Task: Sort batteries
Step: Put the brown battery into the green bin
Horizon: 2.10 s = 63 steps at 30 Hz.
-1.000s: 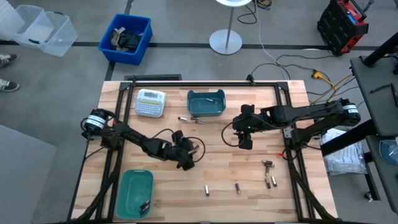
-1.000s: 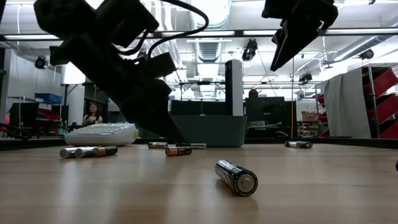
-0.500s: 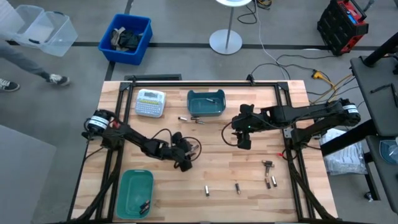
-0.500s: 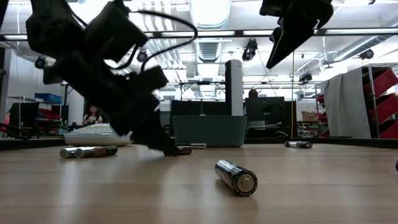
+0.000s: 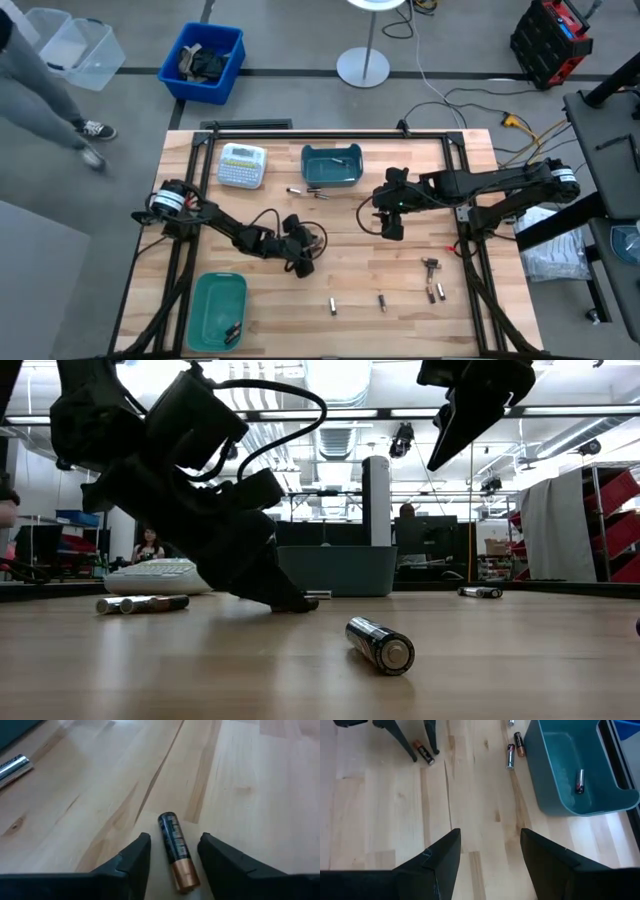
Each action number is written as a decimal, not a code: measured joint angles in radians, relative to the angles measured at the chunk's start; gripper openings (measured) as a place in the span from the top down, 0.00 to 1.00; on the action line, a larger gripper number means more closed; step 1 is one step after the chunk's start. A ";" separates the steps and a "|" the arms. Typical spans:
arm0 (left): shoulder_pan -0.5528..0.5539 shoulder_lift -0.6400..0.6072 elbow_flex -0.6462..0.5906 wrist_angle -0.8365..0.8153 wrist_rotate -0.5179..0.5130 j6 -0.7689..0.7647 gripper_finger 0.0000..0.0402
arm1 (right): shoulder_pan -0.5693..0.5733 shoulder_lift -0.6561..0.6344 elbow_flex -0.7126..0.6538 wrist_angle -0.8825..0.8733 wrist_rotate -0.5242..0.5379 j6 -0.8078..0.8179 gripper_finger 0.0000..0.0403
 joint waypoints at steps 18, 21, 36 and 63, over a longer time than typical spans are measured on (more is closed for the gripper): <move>0.002 -0.094 -0.008 -0.079 0.045 0.078 0.93 | 0.000 0.006 -0.045 0.131 0.000 -0.046 0.51; 0.001 -0.162 -0.010 -0.169 0.045 0.089 0.93 | 0.000 0.006 -0.045 0.161 0.000 -0.070 0.51; -0.046 -0.547 -0.006 -0.320 0.177 0.172 0.93 | -0.025 0.006 -0.045 0.202 0.001 -0.104 0.52; -0.408 -0.607 0.351 -1.541 0.387 -0.668 0.93 | -0.061 0.006 -0.045 0.206 0.000 -0.115 0.53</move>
